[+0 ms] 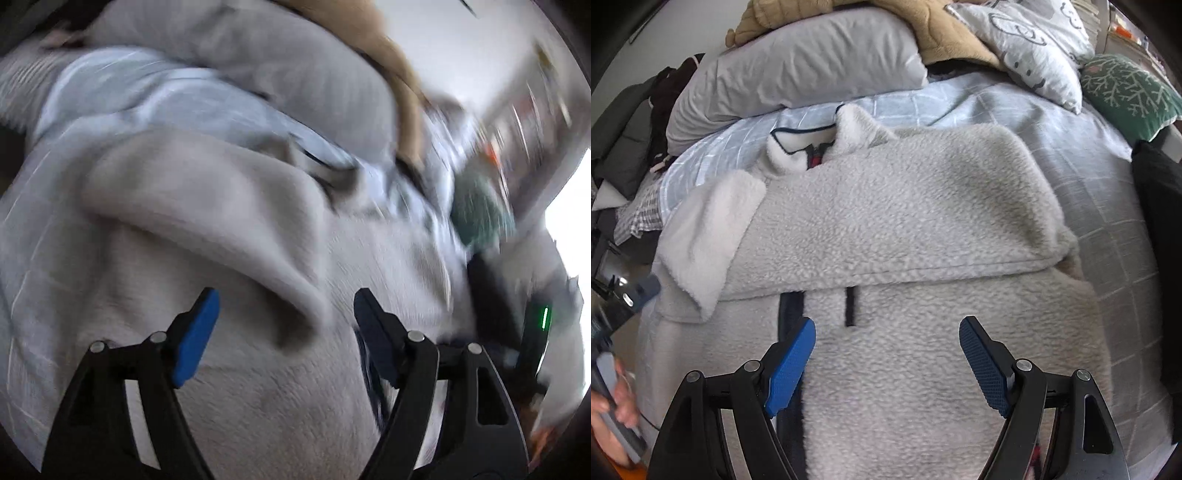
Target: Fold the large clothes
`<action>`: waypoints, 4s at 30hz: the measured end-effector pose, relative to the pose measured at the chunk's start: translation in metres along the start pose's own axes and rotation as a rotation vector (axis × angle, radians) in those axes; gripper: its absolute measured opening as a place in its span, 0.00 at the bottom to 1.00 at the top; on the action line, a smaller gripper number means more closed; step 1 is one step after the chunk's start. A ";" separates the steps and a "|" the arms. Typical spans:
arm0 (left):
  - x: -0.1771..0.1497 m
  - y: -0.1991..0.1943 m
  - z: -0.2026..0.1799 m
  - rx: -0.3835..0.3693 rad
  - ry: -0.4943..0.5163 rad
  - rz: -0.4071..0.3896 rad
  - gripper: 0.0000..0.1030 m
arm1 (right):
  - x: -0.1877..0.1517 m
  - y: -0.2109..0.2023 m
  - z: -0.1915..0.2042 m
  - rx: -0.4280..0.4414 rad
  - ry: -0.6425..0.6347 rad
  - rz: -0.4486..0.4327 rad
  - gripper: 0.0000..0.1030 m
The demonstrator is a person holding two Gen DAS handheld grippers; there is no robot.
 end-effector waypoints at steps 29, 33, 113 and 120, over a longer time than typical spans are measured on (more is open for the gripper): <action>-0.060 0.127 -0.143 -0.150 0.435 0.301 0.60 | 0.036 -0.004 -0.085 0.160 0.317 -0.082 0.80; -0.036 0.081 -0.106 -0.086 0.386 0.235 0.61 | 0.040 0.002 -0.114 0.283 0.462 -0.050 0.80; -0.155 -0.110 0.049 0.047 -0.089 0.435 0.80 | -0.150 -0.067 -0.196 0.193 -0.044 0.166 0.75; -0.156 -0.111 0.050 0.116 -0.044 0.437 0.74 | -0.183 -0.071 -0.202 0.194 -0.038 0.217 0.75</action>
Point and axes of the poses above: each gripper's, at about its wrist camera, not at the fingertips, and y roughly the way its jaws point, z to its left, x to its top, the point moved 5 cm from there along y, roughly the way its jaws point, and after that the axes turned 13 degrees about -x, right-handed, at the moved point
